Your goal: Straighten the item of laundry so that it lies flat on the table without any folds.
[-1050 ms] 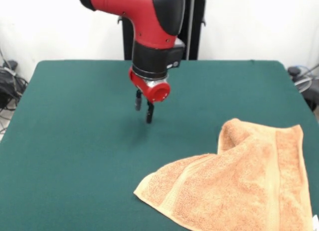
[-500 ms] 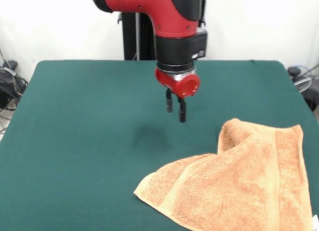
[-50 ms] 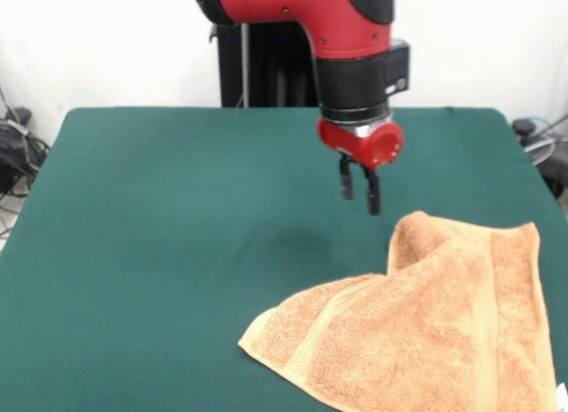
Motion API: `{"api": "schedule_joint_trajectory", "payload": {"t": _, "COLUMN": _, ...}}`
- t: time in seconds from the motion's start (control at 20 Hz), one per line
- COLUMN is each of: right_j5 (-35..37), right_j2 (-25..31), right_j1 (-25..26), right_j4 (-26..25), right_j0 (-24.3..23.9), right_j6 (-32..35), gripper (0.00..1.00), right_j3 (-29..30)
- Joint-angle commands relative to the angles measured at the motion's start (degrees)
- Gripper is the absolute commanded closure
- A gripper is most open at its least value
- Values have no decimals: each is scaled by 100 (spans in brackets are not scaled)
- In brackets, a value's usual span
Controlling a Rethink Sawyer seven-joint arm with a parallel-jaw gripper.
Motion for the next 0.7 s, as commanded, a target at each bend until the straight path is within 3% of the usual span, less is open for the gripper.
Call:
{"api": "schedule_joint_trajectory", "payload": {"t": 0.05, "right_j5": -434, "right_j2": 637, "right_j1": 30, "right_j4": 509, "right_j0": 233, "right_j6": 1044, "gripper": 0, "right_j3": 271}}
{"api": "schedule_joint_trajectory", "payload": {"t": 0.7, "right_j5": -1194, "right_j2": 839, "right_j1": 399, "right_j4": 848, "right_j0": 379, "right_j6": 1171, "gripper": 0, "right_j3": 250}}
